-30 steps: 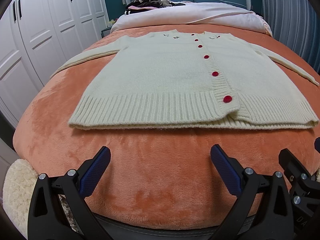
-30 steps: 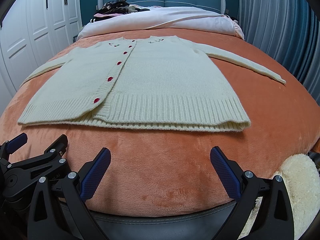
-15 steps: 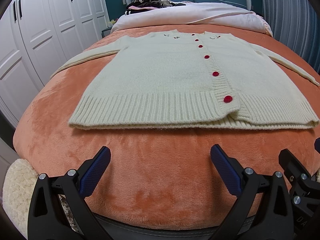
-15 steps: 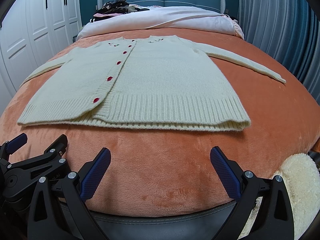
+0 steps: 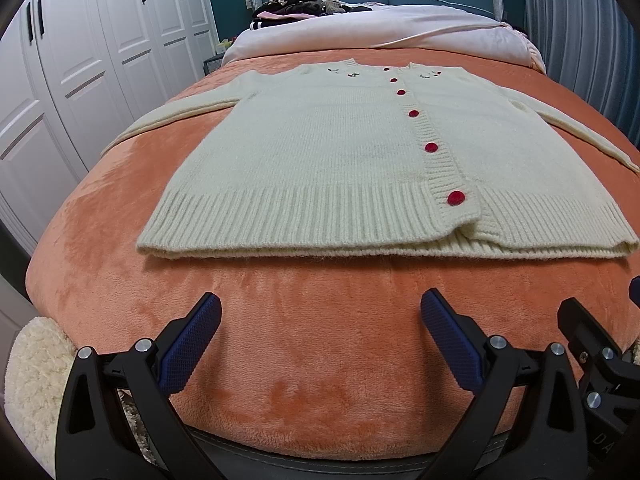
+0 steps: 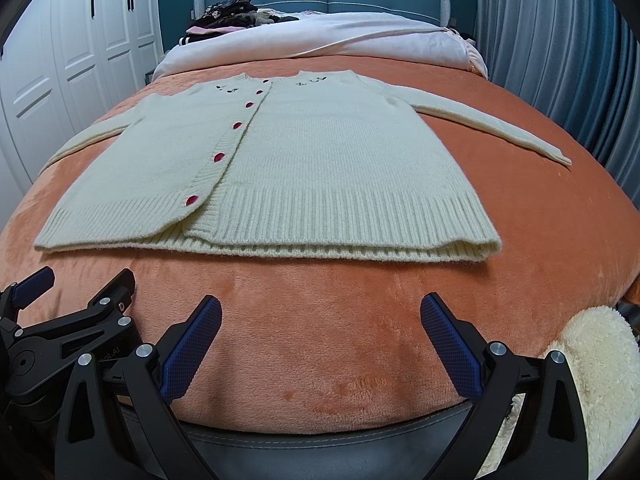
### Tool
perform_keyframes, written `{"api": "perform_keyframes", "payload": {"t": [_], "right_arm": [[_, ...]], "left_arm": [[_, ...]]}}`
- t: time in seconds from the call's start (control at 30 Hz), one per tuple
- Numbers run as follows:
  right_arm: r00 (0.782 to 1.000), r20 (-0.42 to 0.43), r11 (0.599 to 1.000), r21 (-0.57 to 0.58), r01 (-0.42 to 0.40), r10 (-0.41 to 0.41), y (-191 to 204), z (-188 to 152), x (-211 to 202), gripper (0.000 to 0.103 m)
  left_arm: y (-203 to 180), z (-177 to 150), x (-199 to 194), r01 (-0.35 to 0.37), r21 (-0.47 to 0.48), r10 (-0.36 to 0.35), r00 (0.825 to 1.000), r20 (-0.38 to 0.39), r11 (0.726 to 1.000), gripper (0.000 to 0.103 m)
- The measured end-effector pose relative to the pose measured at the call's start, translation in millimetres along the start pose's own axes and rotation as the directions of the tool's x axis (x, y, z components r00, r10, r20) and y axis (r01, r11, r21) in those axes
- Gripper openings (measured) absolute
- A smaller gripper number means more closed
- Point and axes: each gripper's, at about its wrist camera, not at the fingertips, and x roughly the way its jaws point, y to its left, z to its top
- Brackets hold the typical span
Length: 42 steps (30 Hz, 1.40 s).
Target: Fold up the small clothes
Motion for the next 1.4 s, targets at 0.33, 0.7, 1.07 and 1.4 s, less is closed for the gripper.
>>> {"api": "perform_keyframes", "payload": {"t": [0.33,0.7,1.07,1.4], "right_arm": [[1.0,-0.001,1.0,-0.001,0.0,0.0,0,0,0,0.098],[1.0,-0.006,1.0,0.003,-0.009,0.009,-3,-1,1,0.098],[0.997,0.038,0.973,0.218,-0.073,0.066,-95,62,30,0.098],[0.999,-0.003,0.694,0.719,0.029,-0.039,-379,169,142,0.098]], "left_arm": [[1,0,0,0.001,-0.001,-0.001,1.0,-0.001,1.0,0.097],[2,0,1,0.007,-0.008,-0.007,1.0,-0.007,1.0,0.097],[54,30,8,0.075,-0.239,-0.082,0.996,-0.02,0.968,0.098],[62,84,22,0.092,-0.27,-0.095,0.996,0.002,0.958,0.098]]}}
